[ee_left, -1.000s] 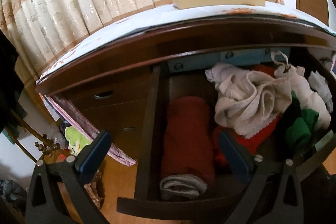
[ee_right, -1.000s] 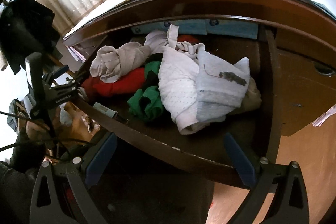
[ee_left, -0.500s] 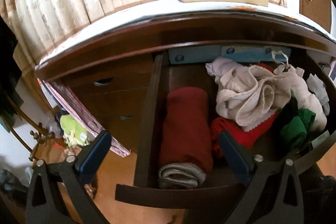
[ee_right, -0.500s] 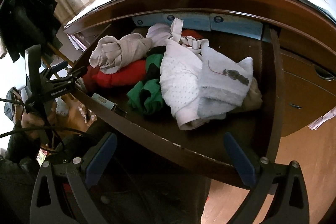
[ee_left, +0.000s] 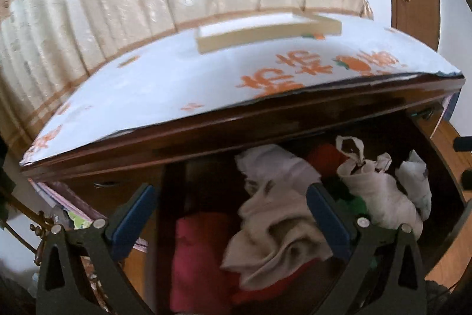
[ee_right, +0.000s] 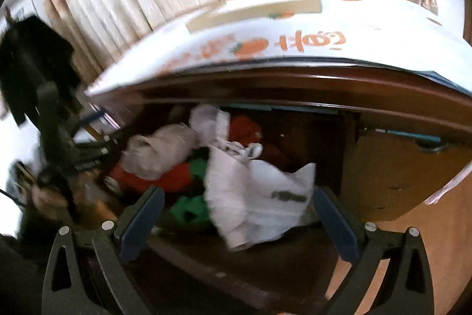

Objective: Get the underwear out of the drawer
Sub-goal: 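Reach into the drawer with both tools toward the clothes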

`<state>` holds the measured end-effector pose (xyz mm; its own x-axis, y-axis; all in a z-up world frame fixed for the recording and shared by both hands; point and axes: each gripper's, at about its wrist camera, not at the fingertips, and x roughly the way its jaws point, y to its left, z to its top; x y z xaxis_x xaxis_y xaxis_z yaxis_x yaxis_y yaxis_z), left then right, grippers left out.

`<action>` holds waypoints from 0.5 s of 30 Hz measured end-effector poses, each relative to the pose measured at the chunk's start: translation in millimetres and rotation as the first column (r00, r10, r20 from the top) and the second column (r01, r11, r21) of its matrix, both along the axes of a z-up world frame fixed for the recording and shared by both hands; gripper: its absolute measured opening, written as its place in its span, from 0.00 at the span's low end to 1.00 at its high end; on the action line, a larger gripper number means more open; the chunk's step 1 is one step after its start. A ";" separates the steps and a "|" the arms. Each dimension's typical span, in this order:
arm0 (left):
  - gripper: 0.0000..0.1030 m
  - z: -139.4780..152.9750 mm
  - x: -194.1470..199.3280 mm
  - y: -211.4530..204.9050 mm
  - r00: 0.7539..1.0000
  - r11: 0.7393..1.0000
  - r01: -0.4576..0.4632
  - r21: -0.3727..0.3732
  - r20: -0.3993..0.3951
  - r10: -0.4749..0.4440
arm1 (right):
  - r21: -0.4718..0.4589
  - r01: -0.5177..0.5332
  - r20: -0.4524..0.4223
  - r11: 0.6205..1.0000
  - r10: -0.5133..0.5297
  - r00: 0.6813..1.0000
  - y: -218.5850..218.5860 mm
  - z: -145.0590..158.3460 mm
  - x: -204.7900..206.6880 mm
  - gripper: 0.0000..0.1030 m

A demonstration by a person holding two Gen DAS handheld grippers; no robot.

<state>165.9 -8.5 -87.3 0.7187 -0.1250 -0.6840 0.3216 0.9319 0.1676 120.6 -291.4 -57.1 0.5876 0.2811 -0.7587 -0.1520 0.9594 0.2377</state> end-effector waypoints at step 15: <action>0.99 -36.5 38.0 -13.2 0.966 0.999 -0.033 0.032 -0.257 0.040 | -0.024 -0.055 -0.289 0.998 0.046 0.956 -2.6 -65.5 55.4 0.63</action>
<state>203.9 -21.7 -123.8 0.5218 -0.0808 -0.8492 0.3232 0.9400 0.1091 176.0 -294.0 -122.5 0.3286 0.2778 -0.9027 -0.1300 0.9600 0.2481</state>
